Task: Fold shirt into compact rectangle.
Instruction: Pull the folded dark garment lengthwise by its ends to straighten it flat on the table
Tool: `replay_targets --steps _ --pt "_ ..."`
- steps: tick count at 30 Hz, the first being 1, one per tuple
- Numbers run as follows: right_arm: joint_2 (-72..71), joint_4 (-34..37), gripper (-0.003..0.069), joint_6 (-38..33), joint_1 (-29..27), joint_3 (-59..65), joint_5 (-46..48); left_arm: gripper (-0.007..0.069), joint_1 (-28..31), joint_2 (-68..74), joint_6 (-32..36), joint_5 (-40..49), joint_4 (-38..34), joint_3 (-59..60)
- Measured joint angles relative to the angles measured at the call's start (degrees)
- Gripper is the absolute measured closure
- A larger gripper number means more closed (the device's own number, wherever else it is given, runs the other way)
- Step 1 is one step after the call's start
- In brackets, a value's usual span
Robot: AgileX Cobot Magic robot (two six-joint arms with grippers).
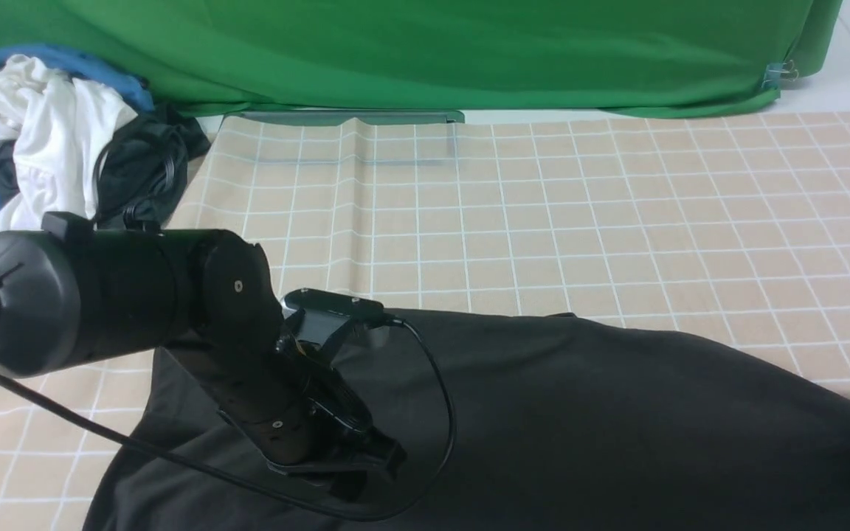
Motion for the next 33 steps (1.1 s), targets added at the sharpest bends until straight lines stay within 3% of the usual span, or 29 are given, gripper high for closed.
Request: replay_targets --steps 10,14,20,24,29,33 --pt "-4.26 -6.93 0.0601 5.54 0.00 -1.47 -1.54 0.0606 -0.07 0.00 0.00 -0.14 -0.17 0.00" --pt "-1.25 -8.35 0.0541 6.11 0.00 -1.47 -1.89 0.0606 -0.07 0.00 0.00 0.52 -0.32 0.00" --pt "0.67 -13.36 0.0122 13.18 0.00 -1.47 -0.88 0.0606 -0.07 -0.12 0.00 2.45 -0.32 0.00" --pt "0.67 -13.73 -0.0008 14.76 -0.17 -1.05 2.38 0.0606 -0.07 -1.66 0.00 2.40 -0.27 0.00" --pt "2.19 -13.28 -0.0025 15.29 -2.03 1.01 0.62 0.0606 -0.07 -6.49 0.00 2.14 -0.27 0.02" --pt "5.03 -11.43 0.0034 14.56 -2.34 1.50 -1.19 0.0606 -0.07 -11.12 0.00 1.83 -0.32 0.02"
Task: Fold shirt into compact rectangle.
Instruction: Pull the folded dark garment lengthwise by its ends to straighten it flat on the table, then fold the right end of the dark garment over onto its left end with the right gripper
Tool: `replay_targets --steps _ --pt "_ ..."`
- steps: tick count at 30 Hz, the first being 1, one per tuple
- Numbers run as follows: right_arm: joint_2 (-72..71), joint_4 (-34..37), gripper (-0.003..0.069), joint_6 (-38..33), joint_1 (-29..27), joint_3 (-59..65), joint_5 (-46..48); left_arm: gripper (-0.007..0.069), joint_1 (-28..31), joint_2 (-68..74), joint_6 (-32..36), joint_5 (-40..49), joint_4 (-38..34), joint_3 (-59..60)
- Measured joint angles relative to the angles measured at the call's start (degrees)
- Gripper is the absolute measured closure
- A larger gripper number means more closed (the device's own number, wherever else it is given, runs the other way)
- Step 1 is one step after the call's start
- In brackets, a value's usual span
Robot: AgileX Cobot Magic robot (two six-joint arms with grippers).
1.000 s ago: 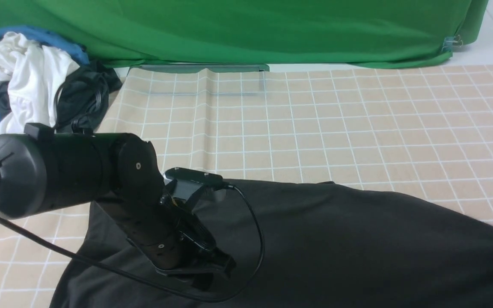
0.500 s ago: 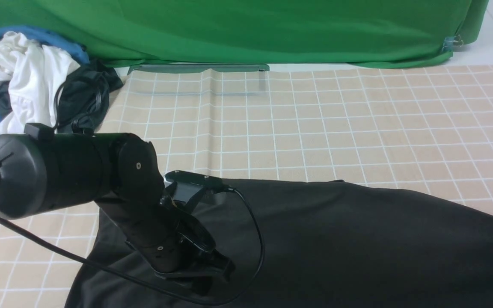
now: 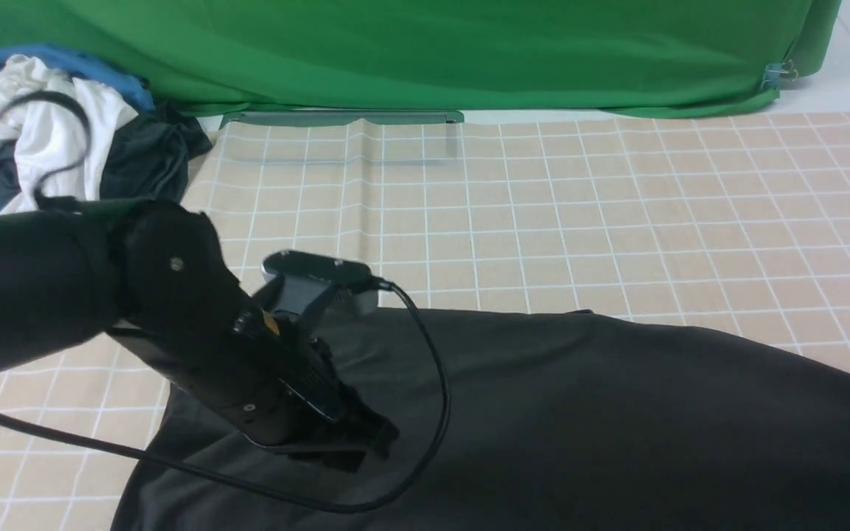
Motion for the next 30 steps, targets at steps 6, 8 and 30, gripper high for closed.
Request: replay_targets --steps 6,8,30 --pt "1.42 5.17 0.0326 -3.88 -0.08 -0.26 -0.68 0.0606 0.00 -6.94 0.00 -0.57 0.00 0.00" --pt "1.60 5.95 0.0484 -5.49 -0.08 -0.52 -0.57 0.0606 0.00 -8.86 0.00 -0.57 0.00 0.05" --pt "-15.63 9.11 0.0535 -5.19 4.23 -19.36 15.21 0.0606 -0.04 -22.63 -12.13 0.15 9.29 0.05"
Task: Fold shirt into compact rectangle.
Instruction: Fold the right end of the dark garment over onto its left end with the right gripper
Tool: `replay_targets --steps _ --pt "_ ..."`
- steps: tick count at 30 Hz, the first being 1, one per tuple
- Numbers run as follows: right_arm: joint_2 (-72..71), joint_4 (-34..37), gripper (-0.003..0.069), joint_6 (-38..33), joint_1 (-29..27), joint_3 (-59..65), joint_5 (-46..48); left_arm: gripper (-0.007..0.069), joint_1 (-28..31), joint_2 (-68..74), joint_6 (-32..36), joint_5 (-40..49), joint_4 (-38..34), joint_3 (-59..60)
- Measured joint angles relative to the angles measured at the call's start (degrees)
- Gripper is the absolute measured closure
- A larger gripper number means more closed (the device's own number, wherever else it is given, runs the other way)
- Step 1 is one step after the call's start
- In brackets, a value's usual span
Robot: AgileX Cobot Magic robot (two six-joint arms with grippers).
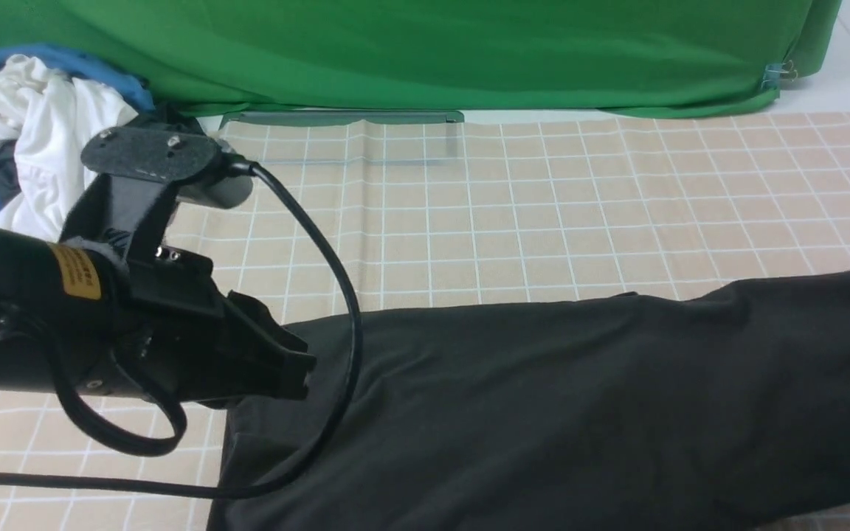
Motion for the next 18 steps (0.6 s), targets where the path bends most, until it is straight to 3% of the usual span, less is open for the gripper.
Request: replay_targets --steps 7,14,18 --pt "-1.82 12.60 0.0535 -0.70 16.22 -1.95 0.24 0.0606 0.00 -0.27 -8.06 1.46 7.35 0.00" --pt "0.56 22.04 0.0535 -0.47 36.29 -2.29 -10.45 0.0606 0.08 -0.27 -17.18 6.47 17.79 0.00" --pt "6.02 23.86 0.0535 1.05 45.35 -3.99 -16.41 0.0606 2.99 -0.27 -18.08 6.85 18.00 0.00"
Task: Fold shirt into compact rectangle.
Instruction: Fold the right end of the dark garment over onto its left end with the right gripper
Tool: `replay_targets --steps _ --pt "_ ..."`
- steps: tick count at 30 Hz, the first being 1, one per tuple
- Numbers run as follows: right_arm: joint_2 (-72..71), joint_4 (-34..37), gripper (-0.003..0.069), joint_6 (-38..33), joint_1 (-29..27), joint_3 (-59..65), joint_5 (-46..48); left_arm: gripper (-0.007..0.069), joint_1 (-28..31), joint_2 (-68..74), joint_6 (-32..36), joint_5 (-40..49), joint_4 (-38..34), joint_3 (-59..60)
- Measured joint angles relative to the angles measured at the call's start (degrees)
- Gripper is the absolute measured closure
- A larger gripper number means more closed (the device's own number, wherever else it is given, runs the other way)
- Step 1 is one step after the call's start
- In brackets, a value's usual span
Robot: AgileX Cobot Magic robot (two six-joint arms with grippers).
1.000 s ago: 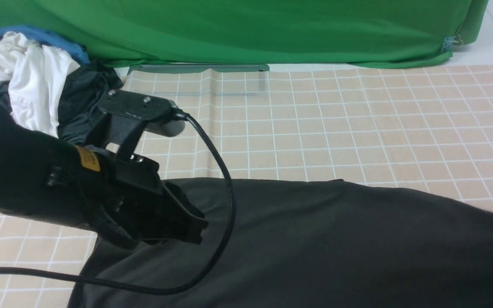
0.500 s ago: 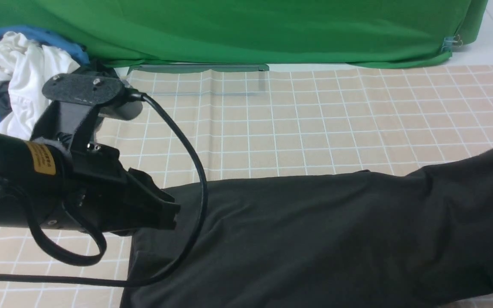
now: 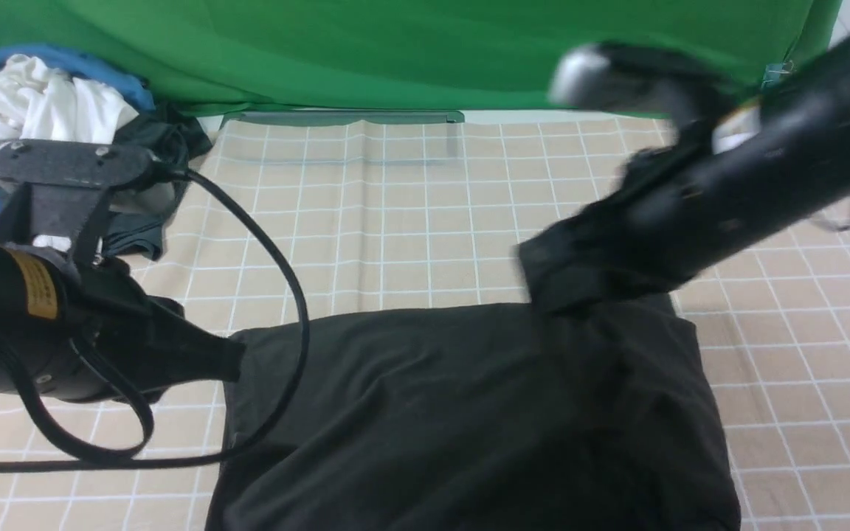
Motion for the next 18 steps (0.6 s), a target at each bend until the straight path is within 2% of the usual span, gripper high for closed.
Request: replay_targets --steps 8,16,18 --pt "15.37 3.69 0.0535 1.04 11.27 -8.79 -6.16 0.0606 8.08 -0.20 1.67 2.03 -0.92 0.00" --pt "27.82 4.52 0.0533 1.53 17.76 -19.88 -8.82 0.0606 9.50 -0.83 1.97 2.46 -1.25 0.00" --pt "30.66 4.70 0.0502 1.97 19.26 -23.09 -9.10 0.0606 9.50 -0.86 2.00 2.46 -1.37 0.00"
